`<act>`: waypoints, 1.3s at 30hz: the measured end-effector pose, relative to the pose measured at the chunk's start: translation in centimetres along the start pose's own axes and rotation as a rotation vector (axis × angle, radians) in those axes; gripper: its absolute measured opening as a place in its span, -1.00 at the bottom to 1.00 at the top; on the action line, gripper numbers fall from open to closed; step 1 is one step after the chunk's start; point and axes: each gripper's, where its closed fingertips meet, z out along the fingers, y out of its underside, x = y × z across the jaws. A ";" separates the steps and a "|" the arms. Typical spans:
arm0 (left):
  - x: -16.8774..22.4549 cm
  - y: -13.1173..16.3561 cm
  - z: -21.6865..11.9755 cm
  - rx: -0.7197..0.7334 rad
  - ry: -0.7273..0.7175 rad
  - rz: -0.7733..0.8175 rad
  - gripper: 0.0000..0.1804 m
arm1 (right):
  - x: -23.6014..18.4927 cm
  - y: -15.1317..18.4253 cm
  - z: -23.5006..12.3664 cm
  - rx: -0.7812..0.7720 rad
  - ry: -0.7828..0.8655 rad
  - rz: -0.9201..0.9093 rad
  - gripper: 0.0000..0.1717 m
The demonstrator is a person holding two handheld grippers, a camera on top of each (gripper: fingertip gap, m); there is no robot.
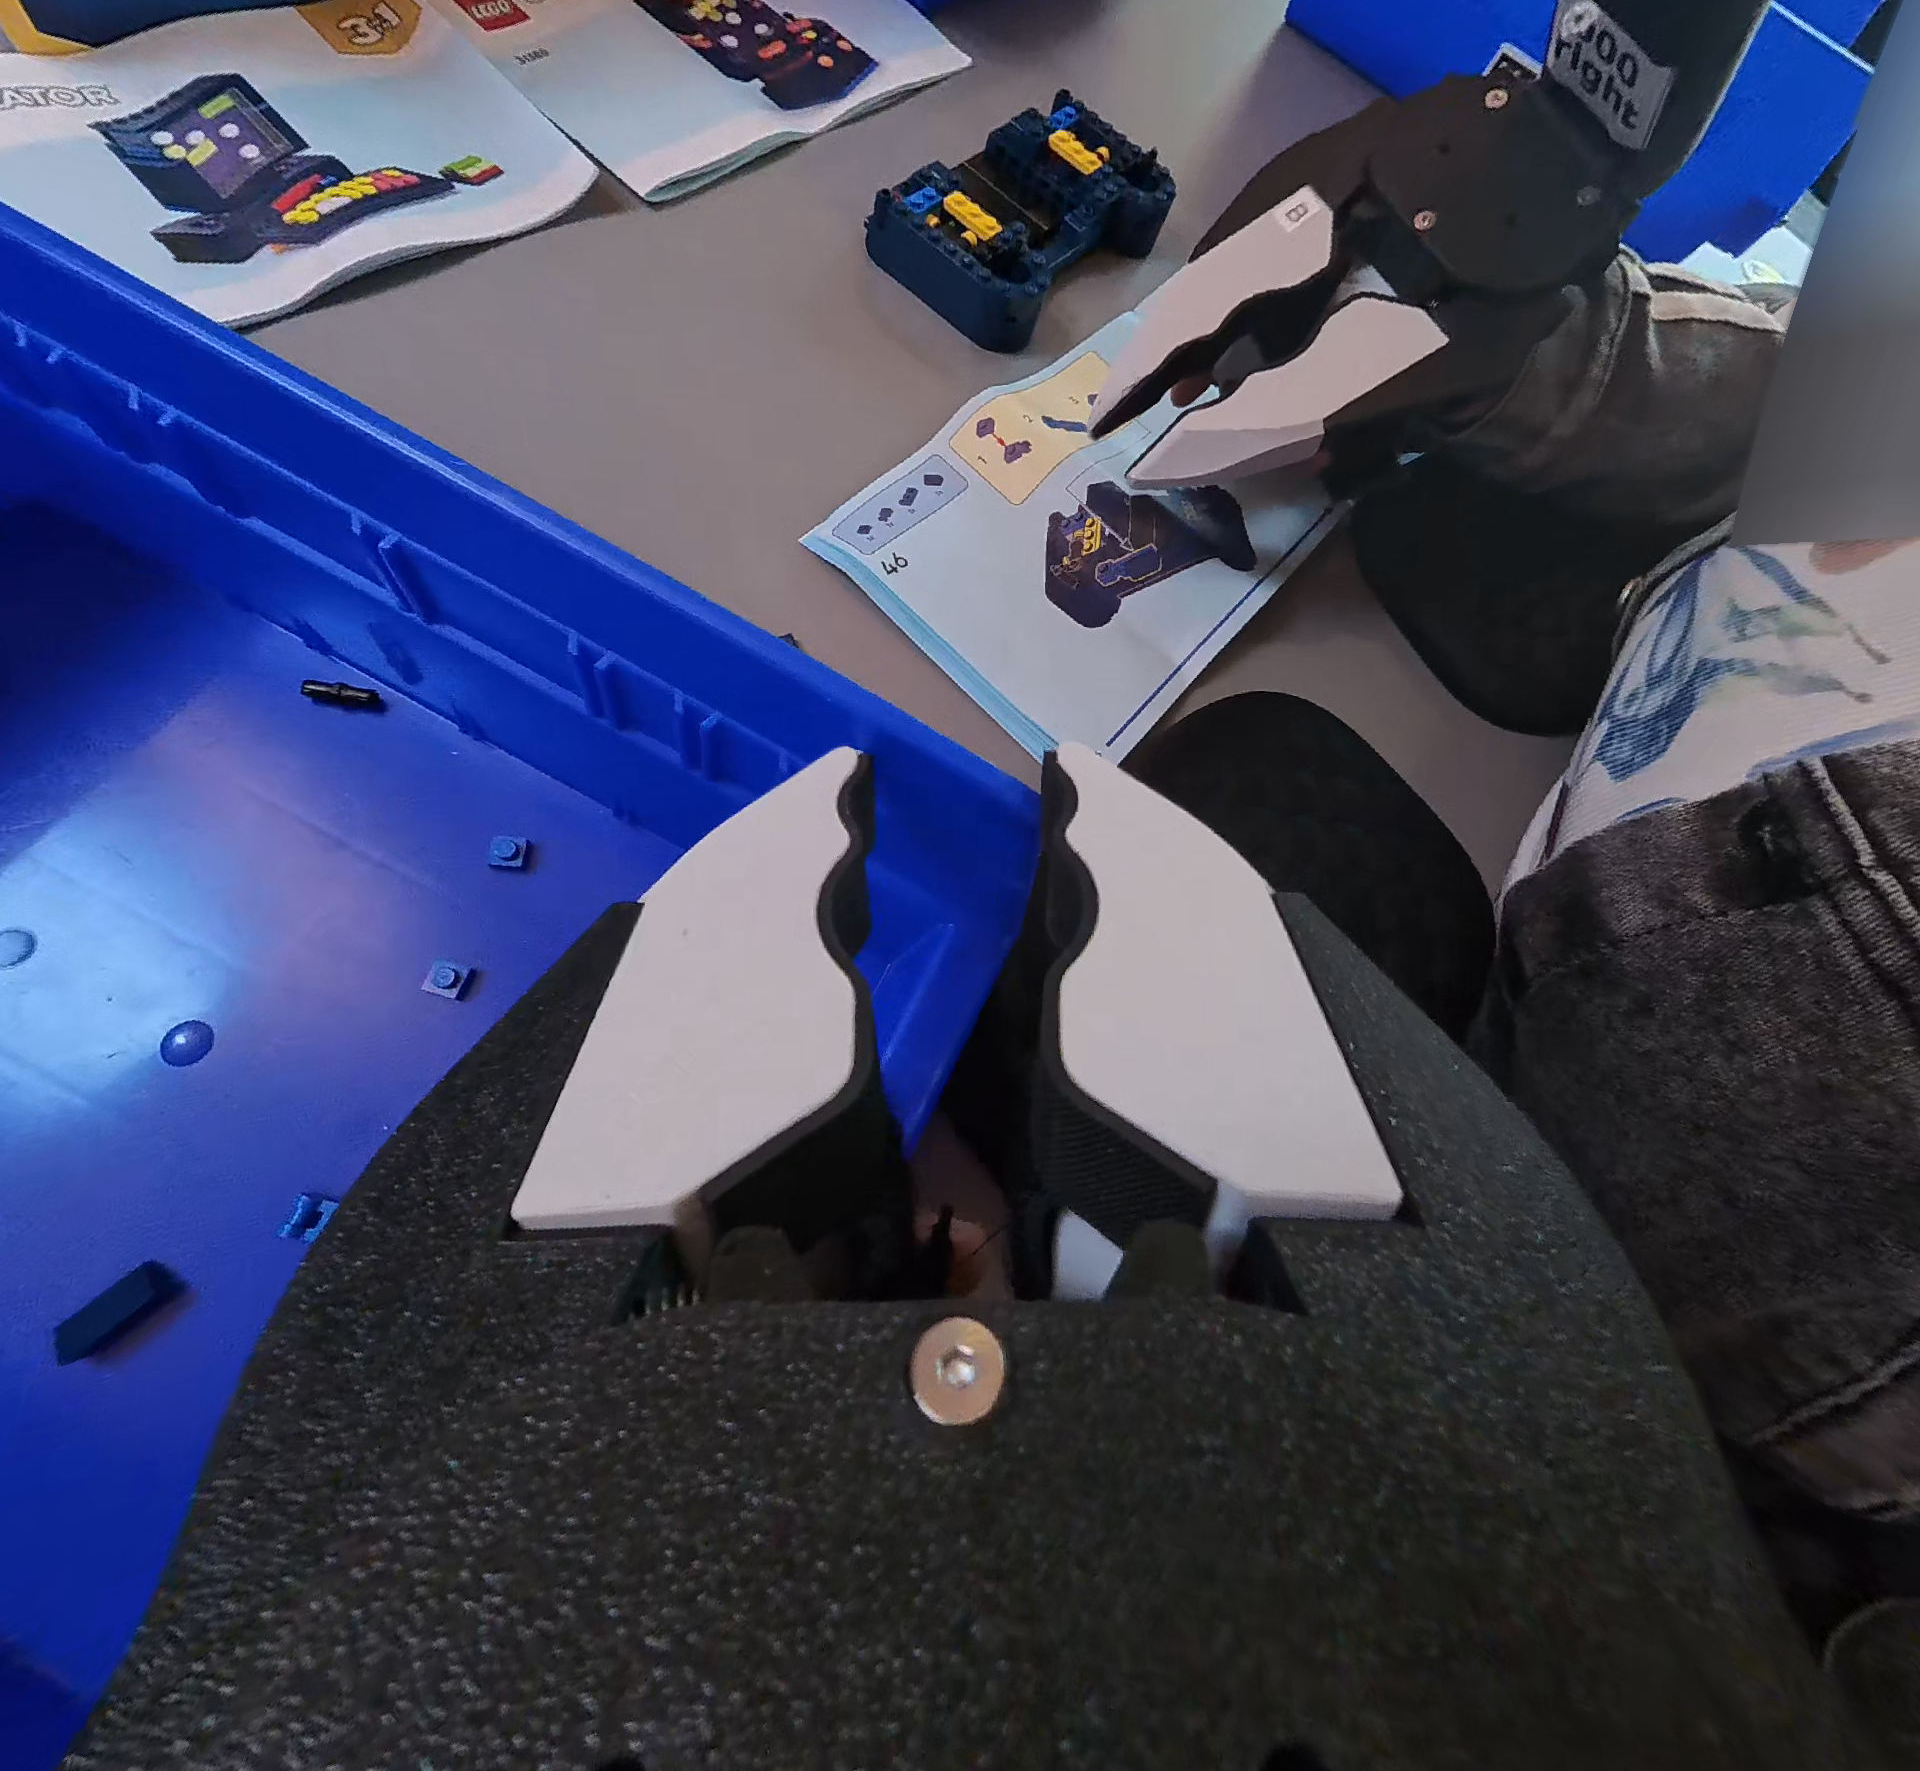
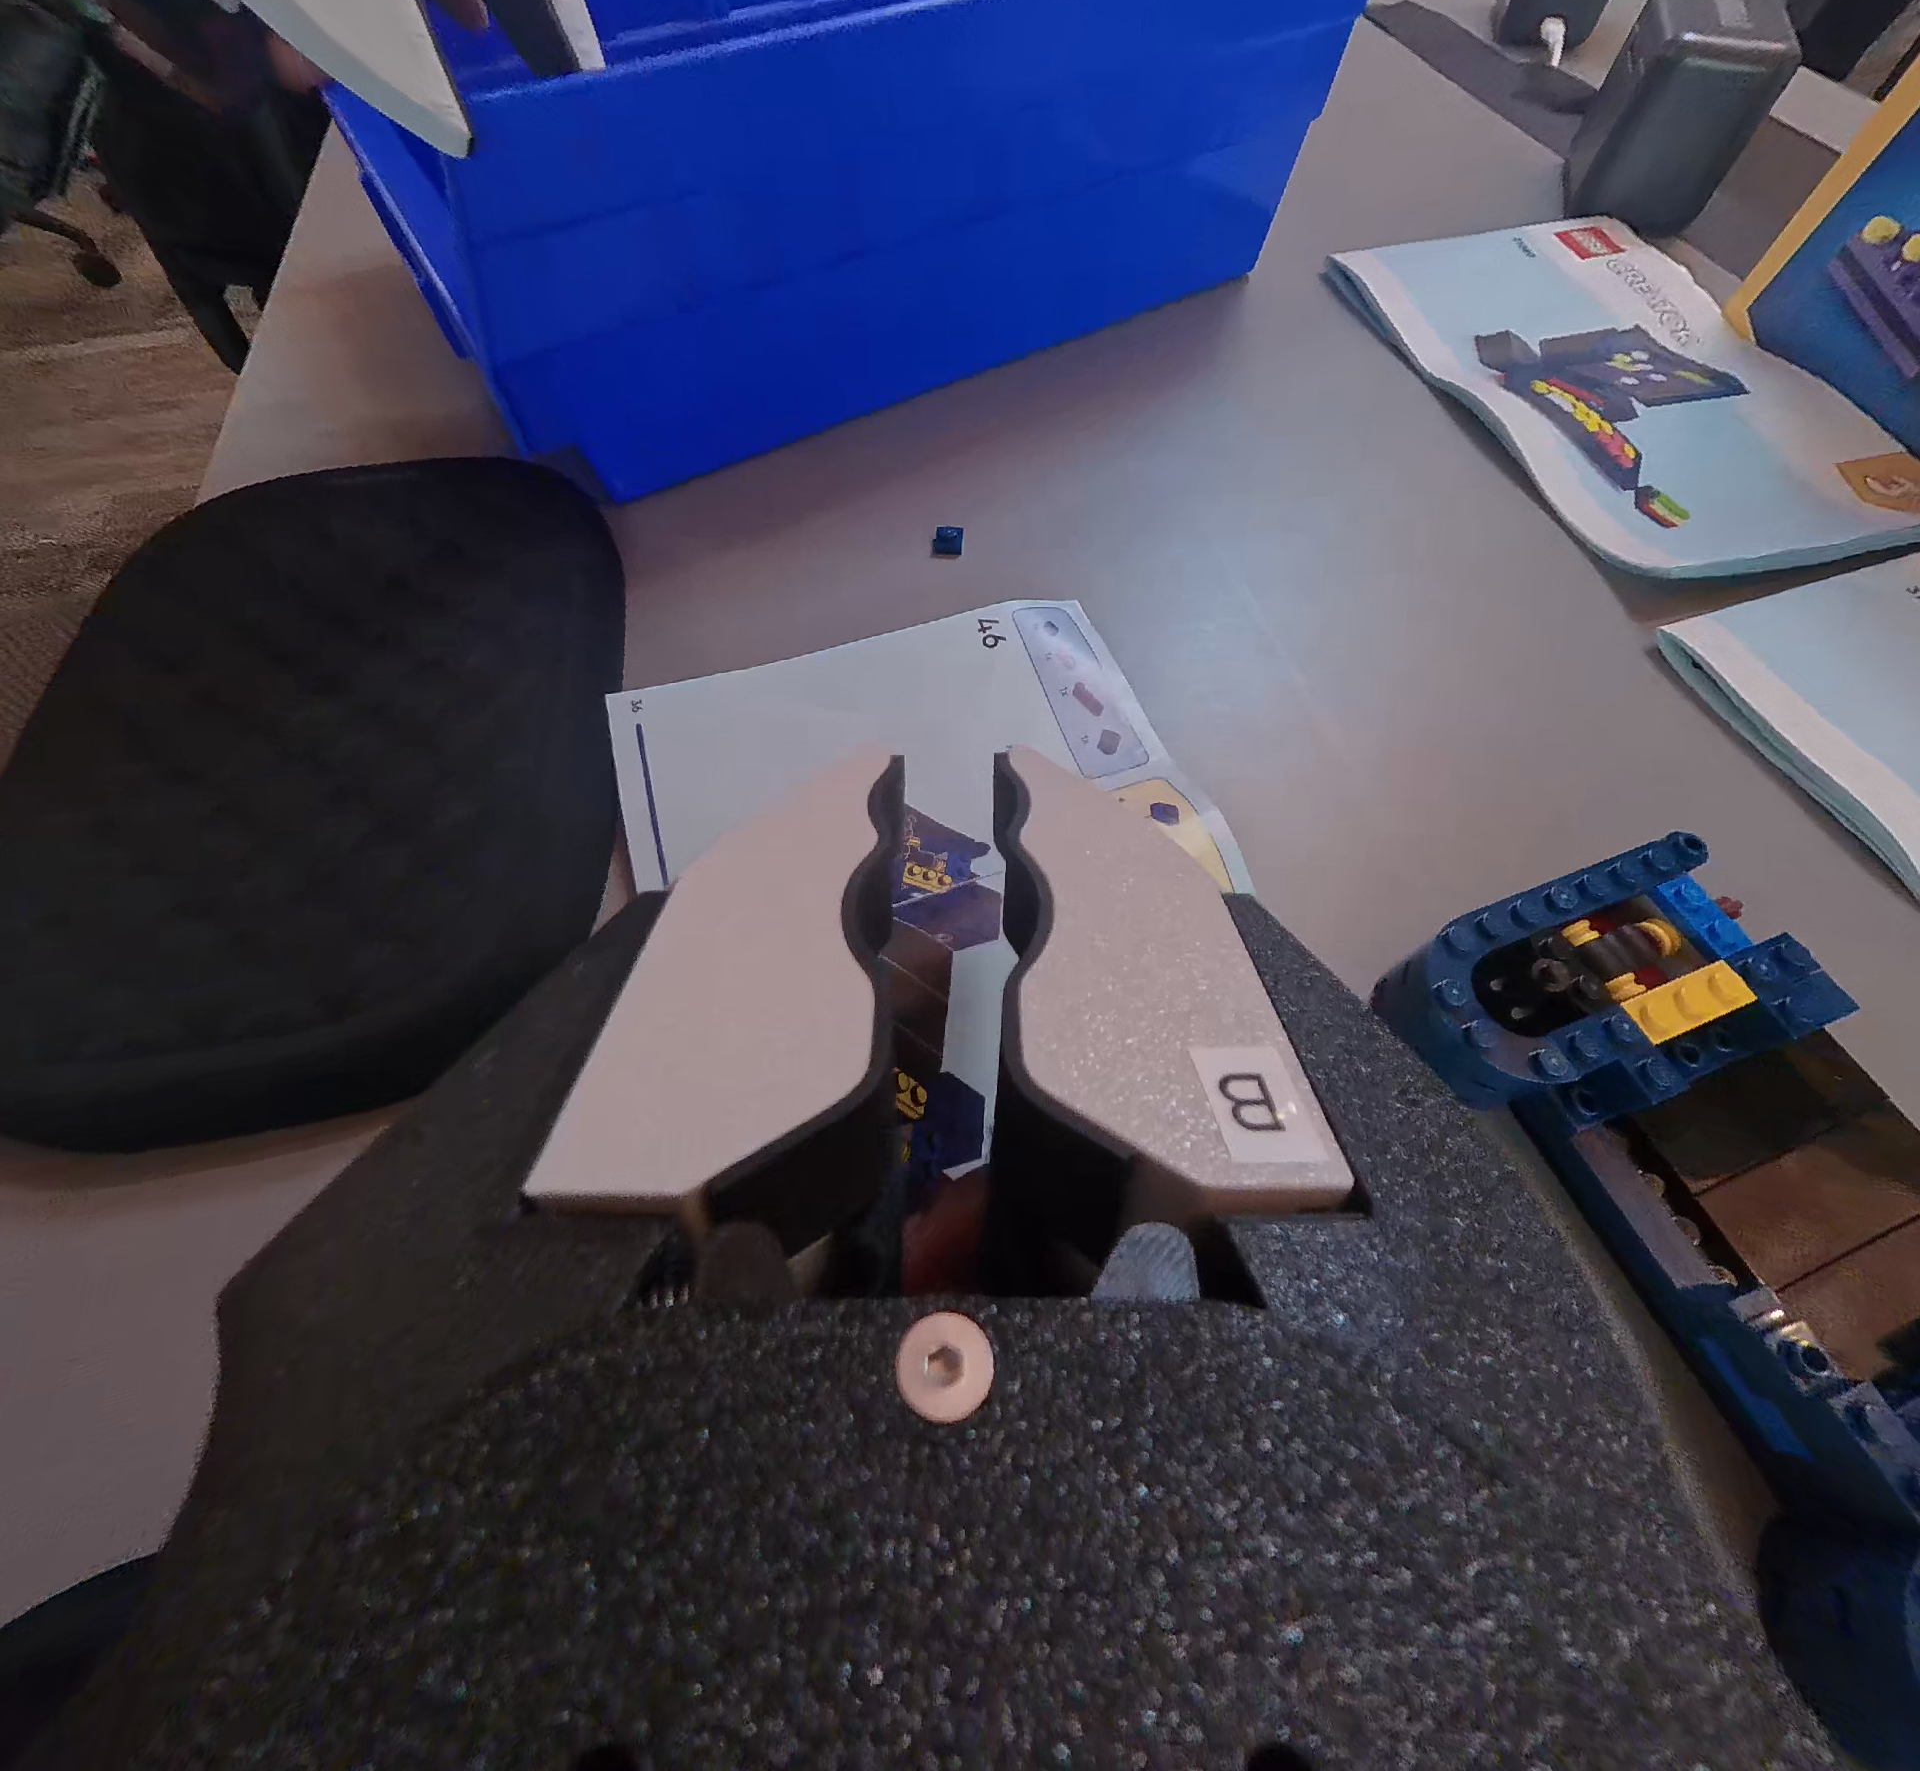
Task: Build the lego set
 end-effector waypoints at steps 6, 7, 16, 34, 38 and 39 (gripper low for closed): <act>0.0 0.2 -0.3 -0.001 0.013 0.000 -0.67 | -0.2 0.5 0.3 -0.036 -0.004 -0.015 -0.81; 0.0 0.2 -0.4 -0.004 0.014 0.002 -0.67 | -0.2 0.6 0.3 -0.040 -0.006 -0.018 -0.80; 0.9 1.0 -1.6 -0.046 0.059 0.025 -0.71 | -0.3 0.5 0.3 -0.036 -0.008 -0.016 -0.80; -6.3 1.8 -3.6 -0.230 -0.249 0.161 -0.64 | -0.4 0.7 0.4 -0.047 -0.016 -0.018 -0.80; -8.2 3.4 -1.5 -0.345 -0.195 0.132 -0.64 | -0.4 0.8 0.4 -0.048 -0.017 -0.012 -0.80; -8.5 3.6 -0.9 -0.362 -0.172 0.120 -0.63 | -0.3 0.8 0.4 -0.049 -0.018 -0.011 -0.80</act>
